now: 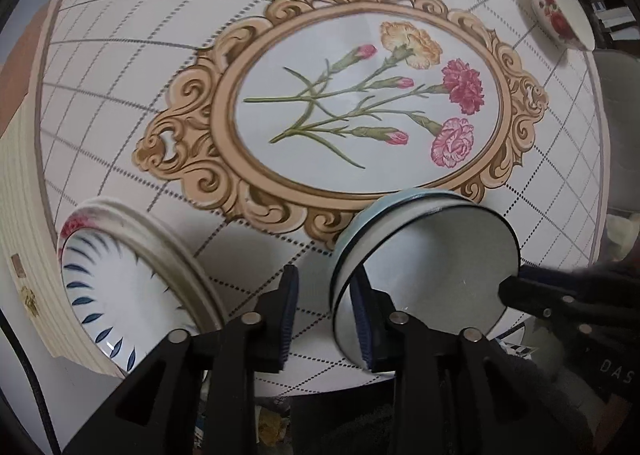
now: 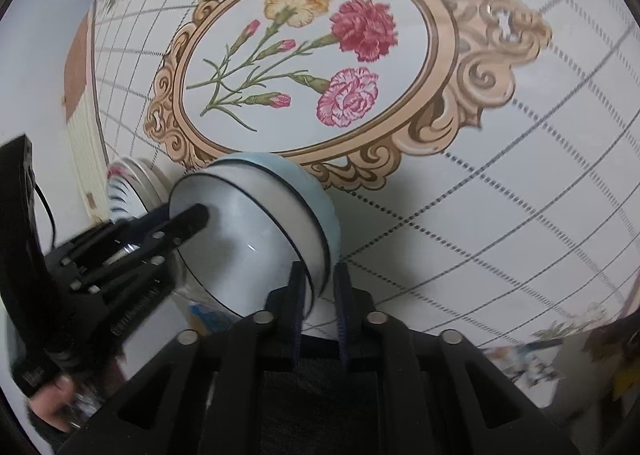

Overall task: Organize plates and bowls
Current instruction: 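Lower the plain white bowl into the dark-rimmed bowl and open both tools, then close the left tool on the pink-flower bowl rim while the right tool grips it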

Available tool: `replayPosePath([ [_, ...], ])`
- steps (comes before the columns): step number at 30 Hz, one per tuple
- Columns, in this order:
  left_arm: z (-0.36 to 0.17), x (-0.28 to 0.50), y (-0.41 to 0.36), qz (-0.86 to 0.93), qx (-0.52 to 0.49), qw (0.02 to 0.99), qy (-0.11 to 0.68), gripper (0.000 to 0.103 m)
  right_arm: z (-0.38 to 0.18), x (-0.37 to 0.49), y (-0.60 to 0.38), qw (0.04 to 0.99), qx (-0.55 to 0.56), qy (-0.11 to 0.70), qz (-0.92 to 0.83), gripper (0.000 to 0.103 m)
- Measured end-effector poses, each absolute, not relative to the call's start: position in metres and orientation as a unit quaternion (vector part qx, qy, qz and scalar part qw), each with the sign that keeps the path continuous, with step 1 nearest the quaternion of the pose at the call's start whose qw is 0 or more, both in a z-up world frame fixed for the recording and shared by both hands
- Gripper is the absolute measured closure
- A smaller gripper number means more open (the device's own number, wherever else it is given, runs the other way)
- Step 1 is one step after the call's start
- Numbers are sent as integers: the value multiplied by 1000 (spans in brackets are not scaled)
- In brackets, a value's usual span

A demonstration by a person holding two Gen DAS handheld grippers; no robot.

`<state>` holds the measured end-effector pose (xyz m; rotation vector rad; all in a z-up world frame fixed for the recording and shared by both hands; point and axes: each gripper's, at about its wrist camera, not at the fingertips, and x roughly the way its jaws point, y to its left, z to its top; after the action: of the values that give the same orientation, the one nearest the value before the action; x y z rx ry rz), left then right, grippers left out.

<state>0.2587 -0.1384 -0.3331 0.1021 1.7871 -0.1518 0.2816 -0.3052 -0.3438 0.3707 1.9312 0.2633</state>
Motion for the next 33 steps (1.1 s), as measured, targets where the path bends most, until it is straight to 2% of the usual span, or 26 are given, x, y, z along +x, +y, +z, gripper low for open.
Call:
replayPosePath([
  [1, -327, 256, -135, -63, 44, 629, 774, 75, -339, 282, -305, 555, 140, 812, 113, 58],
  [2, -323, 255, -133, -62, 44, 632, 771, 74, -332, 282, -305, 570, 121, 805, 116, 50],
  [3, -315, 253, -131, -60, 44, 641, 764, 73, -324, 282, -305, 588, 101, 794, 119, 34],
  [4, -309, 252, -132, -57, 47, 649, 757, 68, -316, 283, -307, 604, 82, 783, 120, 24],
  [6, -292, 251, -134, -55, 52, 670, 739, 58, -300, 285, -313, 635, 52, 761, 119, 19],
  [7, -284, 252, -137, -56, 51, 679, 730, 47, -291, 287, -318, 653, 41, 748, 114, 16],
  [8, -275, 253, -140, -56, 51, 690, 720, 31, -283, 290, -324, 671, 31, 734, 105, 14],
  [10, -255, 266, -148, -62, 53, 722, 687, 14, -266, 296, -338, 705, 28, 703, 90, 4],
  [11, -248, 273, -161, -63, 57, 734, 674, 11, -259, 299, -345, 719, 28, 689, 81, 1],
  [12, -237, 282, -175, -68, 63, 750, 655, 9, -248, 303, -356, 739, 29, 670, 67, 0],
  [13, -233, 289, -183, -73, 63, 757, 647, 2, -241, 307, -365, 748, 32, 660, 60, 0],
  [14, -229, 298, -194, -81, 61, 765, 636, 1, -234, 312, -375, 762, 35, 645, 53, 0],
  [18, -213, 335, -242, -105, 61, 794, 596, 1, -211, 334, -416, 808, 22, 588, 23, 0],
  [24, -213, 397, -321, -115, 103, 829, 537, 1, -216, 380, -499, 810, 82, 580, -17, 0],
  [30, -257, 450, -375, -125, 136, 804, 566, 1, -251, 435, -572, 786, 107, 605, -65, 0],
  [33, -281, 472, -386, -135, 117, 782, 597, 1, -275, 456, -591, 772, 115, 622, -58, 2],
])
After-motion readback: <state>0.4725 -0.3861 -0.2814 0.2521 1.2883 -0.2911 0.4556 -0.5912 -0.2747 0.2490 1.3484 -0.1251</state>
